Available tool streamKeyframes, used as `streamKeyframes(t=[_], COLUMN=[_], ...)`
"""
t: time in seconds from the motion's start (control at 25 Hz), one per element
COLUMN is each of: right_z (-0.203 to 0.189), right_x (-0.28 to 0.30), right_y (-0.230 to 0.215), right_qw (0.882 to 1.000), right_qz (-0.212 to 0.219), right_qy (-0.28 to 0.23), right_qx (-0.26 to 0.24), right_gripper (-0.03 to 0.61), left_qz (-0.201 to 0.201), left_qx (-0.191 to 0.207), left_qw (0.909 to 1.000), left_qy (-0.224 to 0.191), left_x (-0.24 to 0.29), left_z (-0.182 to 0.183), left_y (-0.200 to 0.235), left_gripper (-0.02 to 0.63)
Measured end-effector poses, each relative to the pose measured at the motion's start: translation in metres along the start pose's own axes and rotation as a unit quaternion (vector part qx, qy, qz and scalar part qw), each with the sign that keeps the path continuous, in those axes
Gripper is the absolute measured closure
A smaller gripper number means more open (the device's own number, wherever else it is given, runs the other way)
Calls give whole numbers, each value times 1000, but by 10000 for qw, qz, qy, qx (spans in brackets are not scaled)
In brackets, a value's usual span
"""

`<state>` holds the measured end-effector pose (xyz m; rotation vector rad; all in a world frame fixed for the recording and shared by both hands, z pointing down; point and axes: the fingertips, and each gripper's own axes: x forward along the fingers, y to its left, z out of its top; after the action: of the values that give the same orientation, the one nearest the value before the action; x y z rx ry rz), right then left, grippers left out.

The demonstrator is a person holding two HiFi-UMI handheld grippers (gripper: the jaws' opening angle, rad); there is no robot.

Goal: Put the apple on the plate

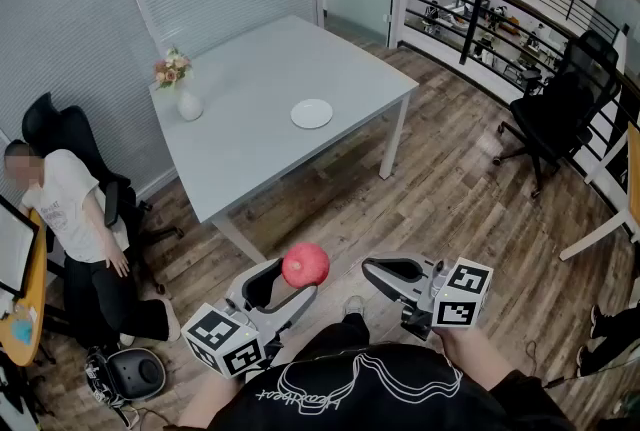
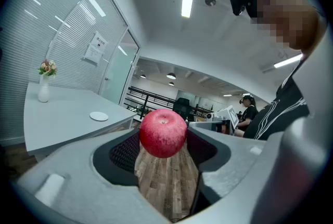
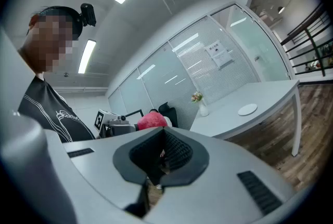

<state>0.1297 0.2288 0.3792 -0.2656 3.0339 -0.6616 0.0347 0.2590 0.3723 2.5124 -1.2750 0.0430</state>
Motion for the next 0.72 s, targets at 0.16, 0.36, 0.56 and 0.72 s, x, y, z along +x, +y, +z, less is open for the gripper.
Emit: streamKeyframes(t=[0.16,0.36,0.56,0.72], right_z=[4,14,25,32], right_x=[10,10,8,4], right_y=[0,-1,-15,-32], right_qw=[10000,9999,9997,9991], right_qz=[58,99,7,-212], right_qy=[-20,-100,-215,-340], right_qx=[-30,-4,80,170], right_gripper=[571,571,570,569], left_qz=[14,8,-31,-68], left_qx=[92,164,232,204], left_qw=[10000,9998,9997,9997], left_qy=[19,84,78,67], left_x=[0,5,22,34], left_z=[6,17,27,29], left_y=[6,5,10,19], left_gripper=[324,324,324,324])
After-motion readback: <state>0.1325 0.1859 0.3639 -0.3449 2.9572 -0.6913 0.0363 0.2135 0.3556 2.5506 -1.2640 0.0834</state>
